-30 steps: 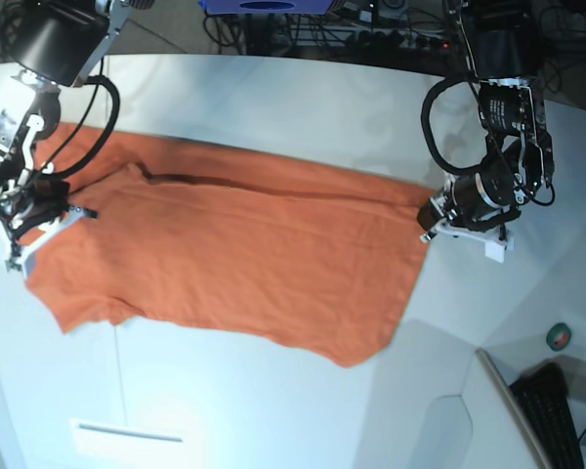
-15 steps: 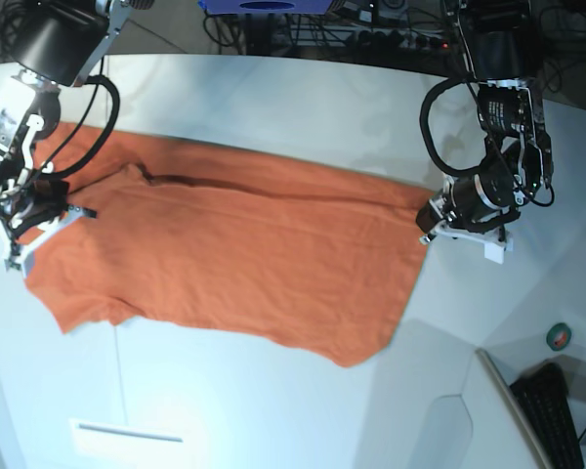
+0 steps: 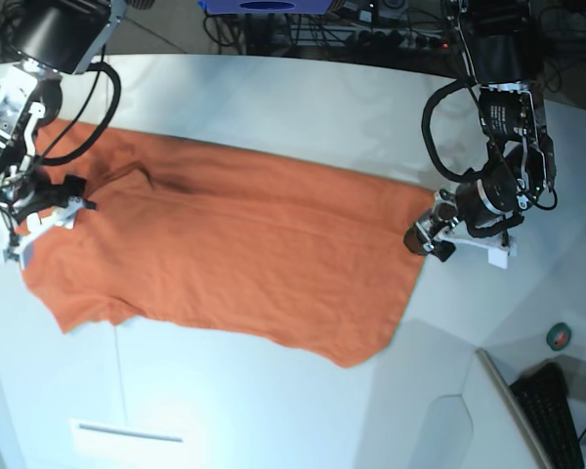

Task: Layout the t-shirt on the table in an organized manner, then fold the t-shirt properly
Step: 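Pull the t-shirt edge taut between the grippers to smooth it, then release the edge and move both grippers to the opposite long edge of the t-shirt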

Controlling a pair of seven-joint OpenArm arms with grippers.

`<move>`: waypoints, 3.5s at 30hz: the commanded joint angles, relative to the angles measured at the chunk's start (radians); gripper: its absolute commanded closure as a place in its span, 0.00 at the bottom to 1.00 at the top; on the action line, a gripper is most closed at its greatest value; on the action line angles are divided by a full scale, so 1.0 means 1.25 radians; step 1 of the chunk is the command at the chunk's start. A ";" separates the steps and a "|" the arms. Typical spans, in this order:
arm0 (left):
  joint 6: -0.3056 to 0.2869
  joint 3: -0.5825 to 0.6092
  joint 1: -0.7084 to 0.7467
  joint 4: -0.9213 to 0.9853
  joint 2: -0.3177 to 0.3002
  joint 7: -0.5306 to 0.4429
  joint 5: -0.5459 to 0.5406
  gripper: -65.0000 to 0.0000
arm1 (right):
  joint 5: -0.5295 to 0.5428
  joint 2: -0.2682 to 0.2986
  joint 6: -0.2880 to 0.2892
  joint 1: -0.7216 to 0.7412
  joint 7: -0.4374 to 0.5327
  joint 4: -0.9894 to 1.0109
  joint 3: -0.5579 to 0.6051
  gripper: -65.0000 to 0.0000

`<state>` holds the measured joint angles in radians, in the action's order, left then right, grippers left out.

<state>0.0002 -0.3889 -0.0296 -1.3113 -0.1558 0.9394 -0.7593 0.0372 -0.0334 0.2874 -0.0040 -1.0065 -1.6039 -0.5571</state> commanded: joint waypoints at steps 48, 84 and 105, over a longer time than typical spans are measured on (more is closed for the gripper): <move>-0.173 0.106 0.261 -0.040 -0.009 -0.289 0.336 1.00 | 0.000 0.014 0.001 -0.204 0.196 0.137 0.007 1.00; -0.173 0.026 0.393 -0.355 -0.002 -0.203 0.334 1.00 | 0.002 0.004 0.001 -0.239 0.145 -0.120 0.007 1.00; -0.178 -0.107 0.324 -0.368 -0.005 -0.202 0.334 0.48 | 0.000 0.183 0.001 0.475 0.316 0.777 0.009 0.29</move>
<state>-0.2142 -0.5220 0.3801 -1.7554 -0.1539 0.7082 -0.3328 0.0288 0.1806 0.2878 0.5541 -0.6327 -0.6102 -0.5457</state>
